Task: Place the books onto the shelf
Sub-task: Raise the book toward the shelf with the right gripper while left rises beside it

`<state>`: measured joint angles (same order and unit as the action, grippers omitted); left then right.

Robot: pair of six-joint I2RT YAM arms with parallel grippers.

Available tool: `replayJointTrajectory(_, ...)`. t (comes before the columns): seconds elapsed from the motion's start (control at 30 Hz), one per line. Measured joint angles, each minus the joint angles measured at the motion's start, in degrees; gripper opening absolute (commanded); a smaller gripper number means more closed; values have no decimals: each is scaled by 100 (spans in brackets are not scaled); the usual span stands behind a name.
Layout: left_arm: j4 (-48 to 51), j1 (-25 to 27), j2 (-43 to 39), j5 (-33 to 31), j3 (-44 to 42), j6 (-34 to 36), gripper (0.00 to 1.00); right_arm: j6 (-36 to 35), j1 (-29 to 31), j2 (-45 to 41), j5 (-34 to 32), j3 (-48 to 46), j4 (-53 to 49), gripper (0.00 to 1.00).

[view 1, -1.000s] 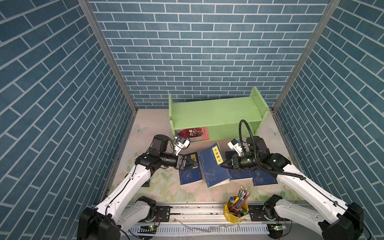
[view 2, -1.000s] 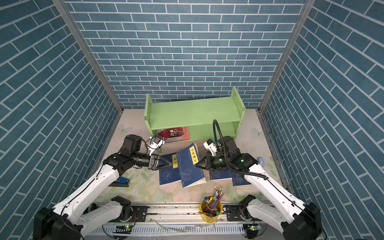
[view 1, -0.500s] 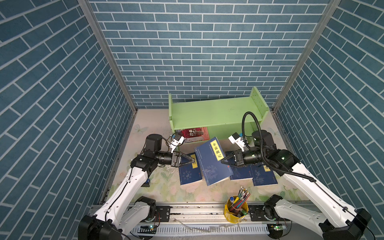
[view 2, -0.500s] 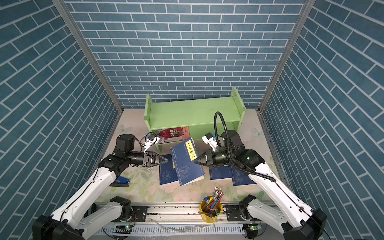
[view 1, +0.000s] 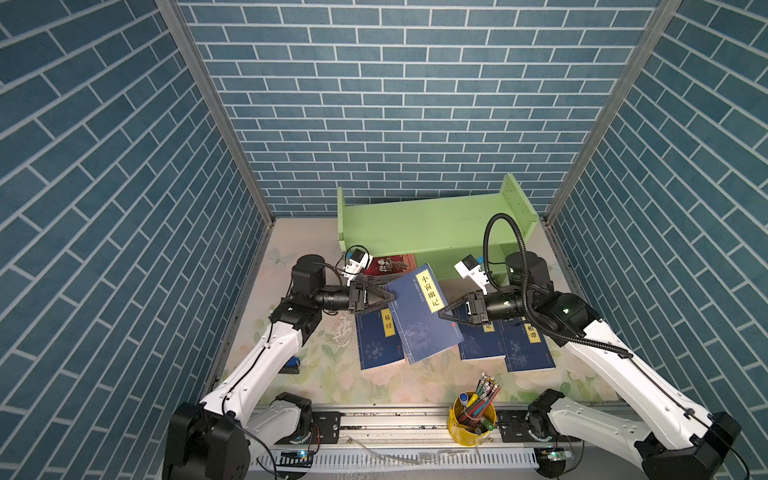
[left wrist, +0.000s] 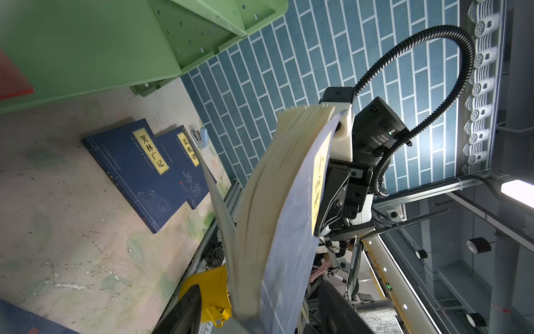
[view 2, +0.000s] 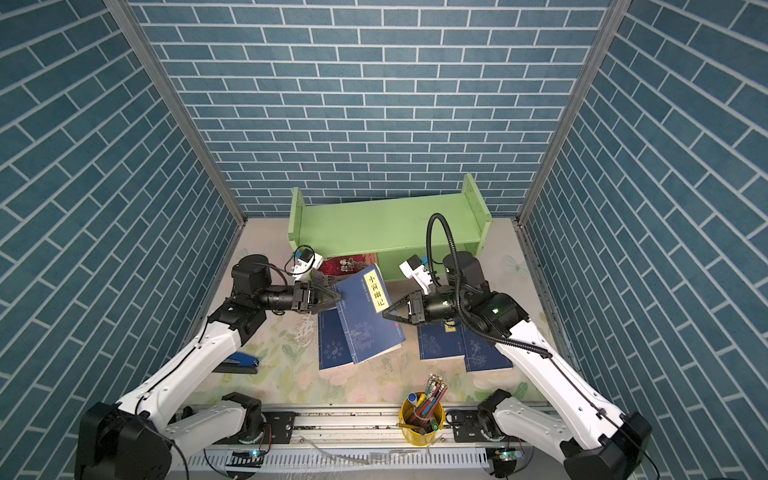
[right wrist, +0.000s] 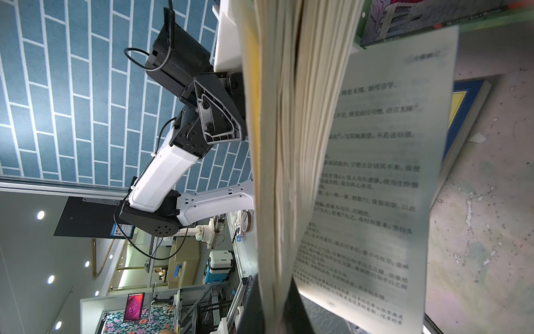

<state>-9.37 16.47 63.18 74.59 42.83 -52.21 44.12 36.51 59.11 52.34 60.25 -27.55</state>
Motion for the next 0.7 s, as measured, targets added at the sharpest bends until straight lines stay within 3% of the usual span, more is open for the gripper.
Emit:
replayJointTrajectory(0.07,-136,9,92,-20,48,-175,58,20,-2,26,22,2,61,0)
replayJointTrajectory(0.17,-238,20,197,-94,122,-380,34,57,-4,31,68,2,149,0)
replayJointTrajectory(0.37,-210,33,234,-188,269,-520,6,61,-4,122,151,0,271,0)
replayJointTrajectory(0.4,-181,33,234,-214,295,-540,1,61,-4,142,153,0,271,9)
replayJointTrajectory(0.5,-101,28,232,-234,345,-540,0,50,-26,155,133,0,212,29)
replayJointTrajectory(0.7,105,35,232,-105,625,-468,0,-361,-140,151,-507,332,-684,48)
